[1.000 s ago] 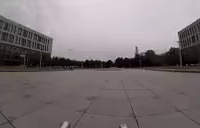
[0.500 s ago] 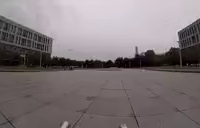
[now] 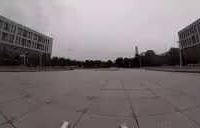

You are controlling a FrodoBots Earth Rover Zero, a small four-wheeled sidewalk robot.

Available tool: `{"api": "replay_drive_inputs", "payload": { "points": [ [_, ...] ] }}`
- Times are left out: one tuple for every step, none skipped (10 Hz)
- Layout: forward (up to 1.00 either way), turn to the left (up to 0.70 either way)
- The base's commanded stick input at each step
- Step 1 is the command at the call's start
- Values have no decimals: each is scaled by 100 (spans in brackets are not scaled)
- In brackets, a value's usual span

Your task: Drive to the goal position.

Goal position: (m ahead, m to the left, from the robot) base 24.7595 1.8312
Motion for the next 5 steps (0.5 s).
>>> {"api": "replay_drive_inputs", "payload": {
  "points": [
    [5,0],
    [5,0],
    [5,0],
    [5,0],
    [5,0]
  ]
}}
